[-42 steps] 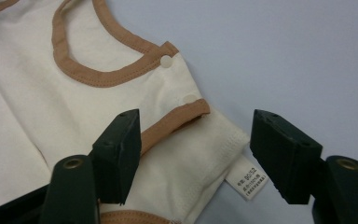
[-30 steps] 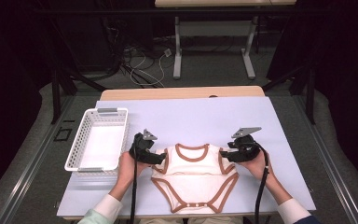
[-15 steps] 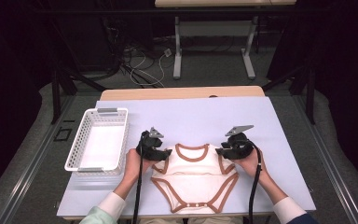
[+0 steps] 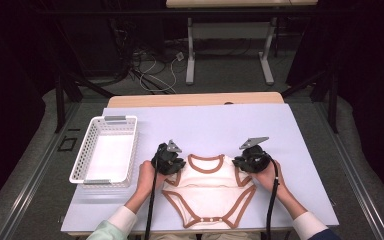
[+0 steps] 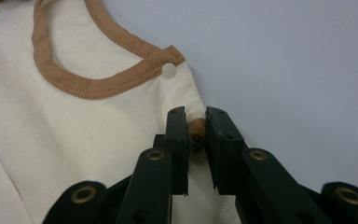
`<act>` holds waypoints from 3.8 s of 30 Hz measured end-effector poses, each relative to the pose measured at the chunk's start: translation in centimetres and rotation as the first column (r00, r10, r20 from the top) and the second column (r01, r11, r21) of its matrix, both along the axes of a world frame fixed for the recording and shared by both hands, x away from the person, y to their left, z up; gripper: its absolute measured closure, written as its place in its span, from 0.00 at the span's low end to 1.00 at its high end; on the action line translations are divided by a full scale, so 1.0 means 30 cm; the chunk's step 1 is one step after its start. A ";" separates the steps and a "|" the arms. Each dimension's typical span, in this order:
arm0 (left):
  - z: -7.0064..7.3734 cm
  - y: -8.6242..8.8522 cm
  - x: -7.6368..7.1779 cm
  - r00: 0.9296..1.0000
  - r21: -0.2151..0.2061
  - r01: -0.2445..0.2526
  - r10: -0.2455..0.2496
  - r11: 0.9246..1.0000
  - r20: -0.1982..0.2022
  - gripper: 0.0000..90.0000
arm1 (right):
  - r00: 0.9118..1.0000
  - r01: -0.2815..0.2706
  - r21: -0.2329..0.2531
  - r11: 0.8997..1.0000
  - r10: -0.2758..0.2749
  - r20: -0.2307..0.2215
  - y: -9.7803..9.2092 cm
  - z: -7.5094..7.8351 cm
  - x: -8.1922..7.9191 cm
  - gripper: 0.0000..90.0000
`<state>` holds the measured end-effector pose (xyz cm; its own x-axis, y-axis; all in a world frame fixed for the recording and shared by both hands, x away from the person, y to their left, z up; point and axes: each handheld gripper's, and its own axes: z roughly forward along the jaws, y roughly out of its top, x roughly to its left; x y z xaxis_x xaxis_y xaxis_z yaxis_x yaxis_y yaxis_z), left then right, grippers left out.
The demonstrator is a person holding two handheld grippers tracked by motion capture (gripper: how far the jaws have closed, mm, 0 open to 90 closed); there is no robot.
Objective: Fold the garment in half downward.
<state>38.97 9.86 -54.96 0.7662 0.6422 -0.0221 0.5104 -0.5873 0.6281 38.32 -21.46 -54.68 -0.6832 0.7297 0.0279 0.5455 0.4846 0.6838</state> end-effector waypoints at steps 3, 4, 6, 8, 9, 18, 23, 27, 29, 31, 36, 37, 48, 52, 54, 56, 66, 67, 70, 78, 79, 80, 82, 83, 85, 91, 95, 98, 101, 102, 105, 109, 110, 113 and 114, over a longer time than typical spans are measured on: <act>0.006 0.003 -0.002 1.000 -0.002 0.002 -0.002 1.000 0.006 0.92 | 1.000 0.000 -0.008 1.000 0.001 0.028 -0.001 0.012 -0.008 0.89; 0.006 0.003 -0.004 1.000 -0.013 -0.004 0.004 1.000 0.010 0.92 | 1.000 0.005 0.005 1.000 -0.005 0.029 0.001 0.018 -0.012 0.89; 0.019 0.011 -0.007 1.000 -0.019 -0.002 0.003 1.000 0.015 0.92 | 0.999 -0.001 0.006 1.000 0.001 0.049 -0.002 0.032 -0.019 0.89; 0.029 0.016 -0.013 1.000 -0.034 -0.009 0.010 0.999 0.026 0.92 | 0.997 0.000 0.016 1.000 -0.001 0.073 -0.003 0.046 -0.028 0.89; 0.035 0.020 -0.016 0.999 -0.039 -0.009 0.010 0.999 0.033 0.92 | 0.997 0.000 0.024 1.000 -0.002 0.078 -0.004 0.054 -0.033 0.89; 0.083 0.036 -0.057 0.997 -0.082 -0.002 0.008 0.997 0.075 0.92 | 0.990 -0.010 0.057 0.998 0.001 0.142 -0.021 0.112 -0.079 0.89; 0.108 0.053 -0.092 0.996 -0.109 0.011 -0.002 0.994 0.086 0.92 | 0.989 -0.027 0.060 0.998 0.018 0.148 -0.026 0.136 -0.118 0.89; 0.124 0.066 -0.122 0.996 -0.131 0.014 -0.001 0.991 0.092 0.92 | 0.987 -0.044 0.057 0.997 0.034 0.158 -0.026 0.155 -0.154 0.89; 0.132 0.072 -0.136 0.996 -0.137 0.021 -0.009 0.990 0.090 0.92 | 0.985 -0.055 0.060 0.997 0.045 0.165 -0.024 0.162 -0.169 0.89; 0.137 0.077 -0.150 0.996 -0.137 0.028 -0.016 0.990 0.090 0.92 | 0.985 -0.060 0.059 0.996 0.050 0.164 -0.020 0.166 -0.183 0.89; 0.134 0.082 -0.185 0.997 -0.143 0.038 -0.028 0.989 0.074 0.91 | 0.986 -0.072 0.049 0.996 0.064 0.156 -0.020 0.162 -0.217 0.89; 0.134 0.084 -0.191 0.997 -0.141 0.044 -0.034 0.989 0.072 0.91 | 0.986 -0.074 0.053 0.996 0.065 0.155 -0.021 0.160 -0.224 0.89; 0.118 0.085 -0.271 0.996 -0.119 0.089 -0.086 0.989 0.029 0.91 | 0.983 -0.125 0.021 0.992 0.121 0.137 -0.022 0.152 -0.313 0.89; 0.107 0.081 -0.286 0.996 -0.119 0.092 -0.091 0.989 0.009 0.91 | 0.984 -0.138 0.008 0.990 0.136 0.117 -0.018 0.137 -0.332 0.89; 0.101 0.081 -0.292 0.994 -0.106 0.105 -0.106 0.989 -0.001 0.91 | 0.983 -0.146 0.001 0.989 0.146 0.108 -0.019 0.134 -0.332 0.89; 0.094 0.080 -0.301 0.994 -0.104 0.109 -0.110 0.989 -0.011 0.91 | 0.985 -0.151 -0.007 0.989 0.151 0.088 -0.021 0.119 -0.340 0.89; 0.059 0.072 -0.341 0.988 -0.081 0.131 -0.136 0.988 -0.069 0.90 | 0.983 -0.180 -0.027 0.983 0.181 0.023 -0.018 0.081 -0.358 0.89; 0.056 0.075 -0.344 0.985 -0.073 0.148 -0.154 0.986 -0.079 0.89 | 0.981 -0.192 -0.038 0.981 0.192 0.006 -0.016 0.072 -0.362 0.89; 0.050 0.075 -0.351 0.983 -0.067 0.152 -0.158 0.986 -0.094 0.87 | 0.980 -0.197 -0.042 0.980 0.197 -0.008 -0.014 0.062 -0.367 0.88; 0.045 0.076 -0.370 0.980 -0.025 0.161 -0.163 0.987 -0.114 0.53 | 0.978 -0.199 -0.013 0.980 0.198 -0.061 -0.034 0.054 -0.359 0.59; 0.045 0.076 -0.370 0.980 -0.025 0.161 -0.163 0.987 -0.114 0.47 | 0.980 -0.191 0.001 0.982 0.191 -0.060 -0.038 0.056 -0.356 0.55; 0.050 0.084 -0.371 0.984 -0.031 0.141 -0.144 0.989 -0.107 0.43 | 0.980 -0.190 0.011 0.982 0.190 -0.063 -0.044 0.058 -0.352 0.51; 0.054 0.090 -0.369 0.984 -0.037 0.136 -0.140 0.990 -0.110 0.38 | 0.985 -0.166 0.026 0.986 0.167 -0.053 -0.054 0.062 -0.345 0.45; 0.059 0.100 -0.364 0.987 -0.040 0.120 -0.123 0.992 -0.099 0.36 | 0.986 -0.155 0.029 0.987 0.157 -0.055 -0.058 0.064 -0.341 0.42; 0.061 0.104 -0.361 0.990 -0.050 0.106 -0.110 0.993 -0.090 0.35 | 0.991 -0.127 0.037 0.991 0.129 -0.045 -0.068 0.066 -0.330 0.41; 0.067 0.127 -0.300 0.998 -0.066 0.004 -0.008 0.998 -0.058 0.34 | 0.999 -0.042 0.019 0.999 0.042 -0.027 -0.099 0.053 -0.277 0.46; 0.059 0.123 -0.265 0.998 -0.051 -0.027 0.024 0.998 -0.056 0.34 | 1.000 -0.003 0.015 1.000 0.004 -0.022 -0.108 0.045 -0.242 0.48; 0.046 0.121 -0.242 0.997 -0.051 -0.046 0.043 0.998 -0.059 0.30 | 1.000 0.016 0.015 1.000 -0.016 -0.017 -0.110 0.042 -0.221 0.48; 0.042 0.124 -0.228 0.996 -0.047 -0.053 0.050 0.997 -0.068 0.24 | 0.999 0.023 0.012 1.000 -0.023 -0.024 -0.109 0.039 -0.207 0.48; 0.034 0.124 -0.219 0.996 -0.046 -0.068 0.065 0.997 -0.056 0.21 | 1.000 0.024 0.015 1.000 -0.024 -0.018 -0.109 0.031 -0.192 0.47; 0.028 0.127 -0.209 0.994 -0.050 -0.097 0.094 0.994 -0.058 0.18 | 0.999 0.036 0.020 0.999 -0.035 -0.032 -0.110 0.026 -0.181 0.46; 0.027 0.133 -0.199 0.992 -0.053 -0.122 0.119 0.991 -0.048 0.15 | 0.998 0.058 0.025 0.998 -0.057 -0.031 -0.113 0.019 -0.167 0.50; 0.028 0.135 -0.195 0.991 -0.060 -0.124 0.121 0.990 -0.054 0.15 | 0.998 0.058 0.025 0.998 -0.057 -0.031 -0.113 0.019 -0.167 0.50; 0.025 0.135 -0.182 0.991 -0.047 -0.129 0.127 0.991 -0.050 0.06 | 0.998 0.066 0.021 0.998 -0.065 -0.024 -0.119 0.017 -0.152 0.53; 0.023 0.134 -0.181 0.989 -0.043 -0.137 0.134 0.990 -0.055 0.05 | 0.997 0.068 0.017 0.998 -0.067 -0.025 -0.121 0.018 -0.150 0.54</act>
<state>33.55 13.89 -54.27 0.6692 0.7373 -0.0920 0.6159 -0.4812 0.6238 33.81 -25.09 -54.15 -0.6314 0.7734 0.0571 0.5932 0.4343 0.6778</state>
